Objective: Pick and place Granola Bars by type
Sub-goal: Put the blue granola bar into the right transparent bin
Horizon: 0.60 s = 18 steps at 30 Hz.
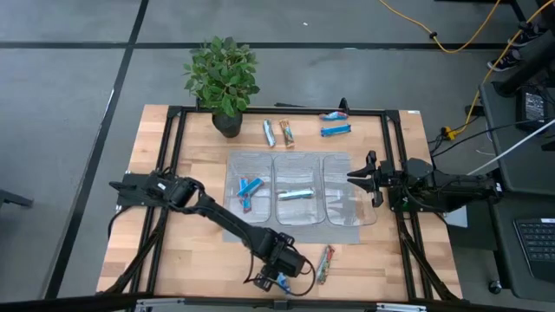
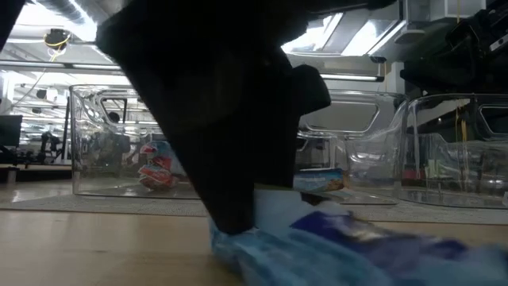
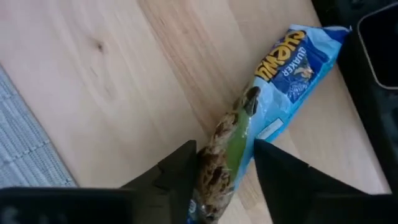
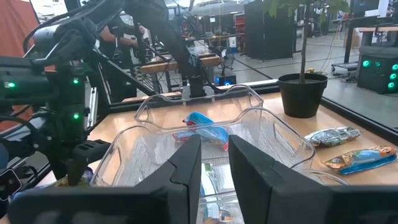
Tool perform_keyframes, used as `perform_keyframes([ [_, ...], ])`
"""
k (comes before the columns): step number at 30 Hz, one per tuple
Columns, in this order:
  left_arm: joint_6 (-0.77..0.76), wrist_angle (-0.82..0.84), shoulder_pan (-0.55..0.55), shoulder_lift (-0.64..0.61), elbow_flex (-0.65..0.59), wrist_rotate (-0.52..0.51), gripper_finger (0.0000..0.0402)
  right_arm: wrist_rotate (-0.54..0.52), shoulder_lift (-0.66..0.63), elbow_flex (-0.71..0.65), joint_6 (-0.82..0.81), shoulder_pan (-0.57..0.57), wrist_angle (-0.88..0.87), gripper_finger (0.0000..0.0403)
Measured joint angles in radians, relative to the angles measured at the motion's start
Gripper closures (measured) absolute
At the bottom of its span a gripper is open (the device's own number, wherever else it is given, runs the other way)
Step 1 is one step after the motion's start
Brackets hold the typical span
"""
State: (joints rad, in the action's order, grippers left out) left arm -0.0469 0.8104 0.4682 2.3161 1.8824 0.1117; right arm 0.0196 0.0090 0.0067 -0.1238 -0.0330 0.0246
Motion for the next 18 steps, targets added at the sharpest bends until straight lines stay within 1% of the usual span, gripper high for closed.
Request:
perform_keyframes([
  [3, -0.025, 0.0, -0.001, 0.0, 0.0, 0.034, 0.0293, 0.0, 0.0, 0.0, -0.002, 0.0, 0.0, 0.0318],
  [7, -0.073, 0.0, 0.0, 0.0, 0.0, 0.041, 0.0341, 0.0, 0.0, 0.0, -0.001, 0.0, 0.0, 0.0318],
  [10, -0.117, 0.0, -0.001, 0.0, 0.0, 0.047, 0.0368, 0.0, 0.0, 0.0, -0.001, 0.0, 0.0, 0.0318],
  [13, -0.155, 0.005, -0.001, -0.01, 0.0, 0.049, 0.0381, 0.0, 0.0, 0.0, -0.001, 0.0, 0.0, 0.0318],
  [18, -0.187, 0.044, 0.0, -0.053, 0.037, 0.019, 0.0383, 0.0, 0.0, 0.0, -0.002, 0.0, 0.0, 0.0318],
])
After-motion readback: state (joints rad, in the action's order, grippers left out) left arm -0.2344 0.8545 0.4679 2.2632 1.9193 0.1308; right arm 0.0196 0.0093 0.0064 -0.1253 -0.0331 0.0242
